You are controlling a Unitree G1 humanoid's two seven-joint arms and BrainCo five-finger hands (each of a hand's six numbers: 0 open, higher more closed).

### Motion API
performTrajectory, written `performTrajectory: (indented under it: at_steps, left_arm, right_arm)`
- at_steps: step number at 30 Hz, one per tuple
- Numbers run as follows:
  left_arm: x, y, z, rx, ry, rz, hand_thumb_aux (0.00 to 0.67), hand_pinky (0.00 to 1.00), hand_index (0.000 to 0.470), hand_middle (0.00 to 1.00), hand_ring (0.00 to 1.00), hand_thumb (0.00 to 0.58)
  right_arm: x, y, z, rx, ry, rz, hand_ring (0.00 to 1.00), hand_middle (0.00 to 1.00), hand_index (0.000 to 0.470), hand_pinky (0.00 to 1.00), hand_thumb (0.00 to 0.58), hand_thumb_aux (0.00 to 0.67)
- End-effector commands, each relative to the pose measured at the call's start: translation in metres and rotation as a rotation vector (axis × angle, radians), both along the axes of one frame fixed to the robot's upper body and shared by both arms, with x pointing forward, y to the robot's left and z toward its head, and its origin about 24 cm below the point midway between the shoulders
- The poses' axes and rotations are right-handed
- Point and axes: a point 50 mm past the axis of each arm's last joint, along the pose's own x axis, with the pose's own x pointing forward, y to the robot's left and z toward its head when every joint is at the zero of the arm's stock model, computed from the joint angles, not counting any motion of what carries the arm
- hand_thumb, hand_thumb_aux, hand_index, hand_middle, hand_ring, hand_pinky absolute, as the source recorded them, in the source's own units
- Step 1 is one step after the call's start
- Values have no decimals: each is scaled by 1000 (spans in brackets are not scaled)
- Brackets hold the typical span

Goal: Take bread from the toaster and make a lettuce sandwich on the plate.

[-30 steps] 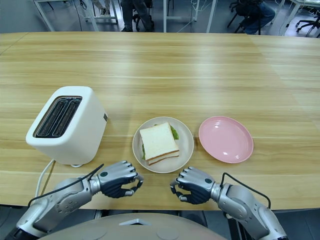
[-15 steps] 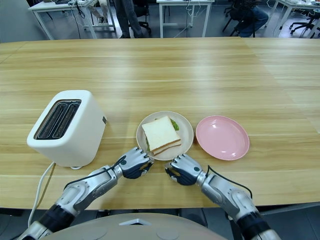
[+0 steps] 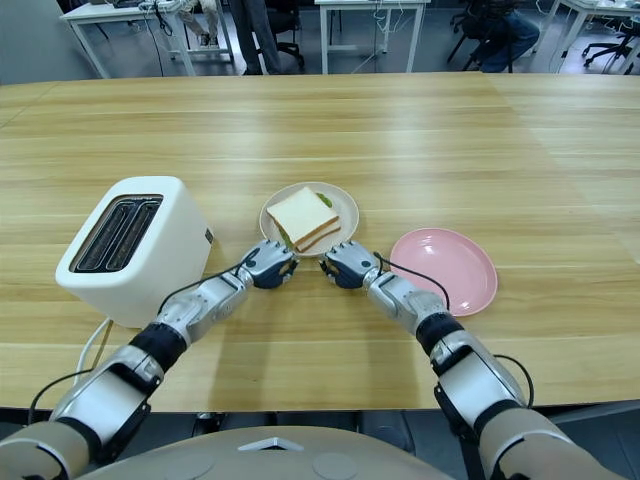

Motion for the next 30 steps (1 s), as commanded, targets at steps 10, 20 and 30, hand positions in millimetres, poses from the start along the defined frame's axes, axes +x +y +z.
performTrajectory:
  at_steps: [10, 20, 30]
  left_arm:
    - [25, 22, 13, -19, -76, 88, 670, 1000, 460, 1000, 1000, 580]
    - [-56, 33, 94, -840, -217, 31, 0, 0, 0, 0, 0, 0]
    - [-130, 52, 72, -1394, 228, -72, 0, 0, 0, 0, 0, 0]
  right_arm:
    - [17, -4, 19, 76, -87, -23, 1000, 1000, 460, 1000, 580, 670]
    - [-42, -60, 95, 876, -84, 6, 0, 0, 0, 0, 0, 0]
    - [-110, -85, 61, 1203, 261, -33, 0, 0, 0, 0, 0, 0]
